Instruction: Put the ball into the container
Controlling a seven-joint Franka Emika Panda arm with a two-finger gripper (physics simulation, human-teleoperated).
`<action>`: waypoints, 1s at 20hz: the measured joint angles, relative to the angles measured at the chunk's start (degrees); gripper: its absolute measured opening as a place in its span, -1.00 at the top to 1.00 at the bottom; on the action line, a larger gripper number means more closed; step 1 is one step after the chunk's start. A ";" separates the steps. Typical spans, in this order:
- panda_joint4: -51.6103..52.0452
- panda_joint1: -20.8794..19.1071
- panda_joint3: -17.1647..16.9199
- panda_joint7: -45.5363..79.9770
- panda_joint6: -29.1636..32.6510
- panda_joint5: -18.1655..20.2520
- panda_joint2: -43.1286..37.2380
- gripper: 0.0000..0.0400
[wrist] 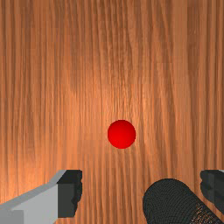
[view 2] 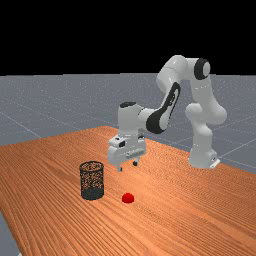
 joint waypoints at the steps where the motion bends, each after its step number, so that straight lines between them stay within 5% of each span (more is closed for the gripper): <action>1: 0.00 0.00 0.00 0.00 0.00 0.00 0.00 -0.22; 3: 0.00 0.00 0.00 0.00 0.00 0.00 0.00 0.55; 5: 0.00 0.00 0.00 0.00 0.00 0.00 0.00 0.83; 6: 0.00 0.03 -0.04 0.23 0.09 0.02 0.05 0.12; 7: -0.02 0.12 -0.12 0.76 0.24 0.07 0.16 -0.32; 8: -3.71 0.69 -0.20 1.81 7.46 -0.61 -1.17 0.19; 9: 0.39 0.83 0.23 1.40 -0.28 -0.18 0.47 0.51; 11: 0.38 1.39 -0.13 2.28 0.42 -1.17 0.59 0.82; 12: 0.38 1.41 -0.18 2.28 0.42 -1.27 0.59 0.11; 13: 5.56 0.57 0.12 0.19 -7.52 -0.30 3.08 -0.33; 14: 0.74 0.57 -0.49 0.93 -0.14 -1.21 0.75 -0.59; 16: 0.72 0.30 -0.60 0.65 -0.12 -1.17 0.75 -0.85; 20: 2.87 -0.35 -0.39 -0.39 -2.70 -0.38 2.42 -0.98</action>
